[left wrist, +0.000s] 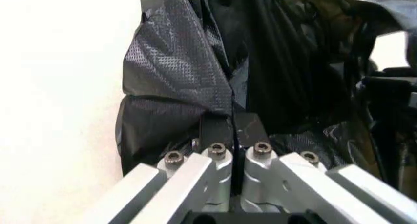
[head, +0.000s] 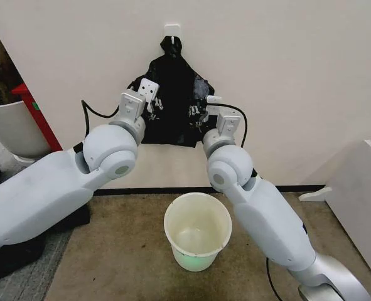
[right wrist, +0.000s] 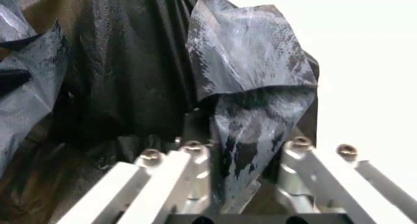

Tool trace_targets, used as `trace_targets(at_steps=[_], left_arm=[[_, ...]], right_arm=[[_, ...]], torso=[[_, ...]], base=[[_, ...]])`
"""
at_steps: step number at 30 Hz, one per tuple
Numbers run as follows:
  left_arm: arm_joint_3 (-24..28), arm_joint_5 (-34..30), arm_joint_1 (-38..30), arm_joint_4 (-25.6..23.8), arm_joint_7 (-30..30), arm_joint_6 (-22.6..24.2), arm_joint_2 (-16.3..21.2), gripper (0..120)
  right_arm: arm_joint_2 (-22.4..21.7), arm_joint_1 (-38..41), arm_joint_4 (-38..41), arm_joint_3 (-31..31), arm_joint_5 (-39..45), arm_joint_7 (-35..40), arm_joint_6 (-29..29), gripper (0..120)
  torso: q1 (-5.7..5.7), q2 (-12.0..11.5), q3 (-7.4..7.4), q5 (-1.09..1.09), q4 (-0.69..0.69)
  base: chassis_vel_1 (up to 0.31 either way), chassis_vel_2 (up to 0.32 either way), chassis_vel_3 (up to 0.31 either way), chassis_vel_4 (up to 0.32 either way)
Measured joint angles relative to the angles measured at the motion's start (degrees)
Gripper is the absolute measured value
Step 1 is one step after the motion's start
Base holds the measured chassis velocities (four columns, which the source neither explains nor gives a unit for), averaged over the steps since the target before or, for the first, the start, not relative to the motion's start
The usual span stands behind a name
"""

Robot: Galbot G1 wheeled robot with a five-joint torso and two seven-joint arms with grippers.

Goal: Place the garbage bag over the trash bin.

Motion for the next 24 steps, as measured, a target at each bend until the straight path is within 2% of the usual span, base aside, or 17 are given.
trace_targets(at_steps=[1, 4, 13, 21, 24], left_arm=[[0.0, 0.0, 0.0, 0.0, 0.0, 0.0, 0.0, 0], [0.0, 0.2, 0.8, -0.5, 0.0, -0.2, 0.5, 0], [-2.1, 0.0, 4.6, -2.9, 0.7, -0.5, 3.0, 0], [-7.0, 0.5, 15.2, -8.4, 1.8, -1.1, 7.4, 0], [-10.4, 2.4, 21.2, -10.4, 3.6, -1.4, 9.3, 0]], right_arm=[[0.0, 0.0, 0.0, 0.0, 0.0, 0.0, 0.0, 10], [-0.3, -0.1, 0.2, 0.0, 0.2, -0.2, 0.2, 0], [-0.8, -2.2, 1.2, -0.1, 1.1, -1.2, 0.8, 0], [-2.0, -7.0, 3.2, -0.1, 0.7, -2.8, 1.5, 0], [-2.3, -10.4, 4.3, -0.1, -0.2, -3.6, 1.8, 0]], torso=[[0.0, 0.0, 0.0, 0.0, 0.0], [0.0, 0.0, 0.0, -0.01, 0.0], [0.0, 0.0, 0.0, -0.01, 0.0], [0.0, 0.0, 0.0, -0.01, 0.0], [-0.01, 0.0, -0.01, 0.0, 0.0]], base=[[0.0, 0.0, 0.0, 0.0], [0.0, 0.0, 0.0, 0.0], [0.0, 0.0, 0.0, 0.0], [0.0, 0.0, 0.0, 0.0], [0.0, 0.0, 0.0, 0.0]])
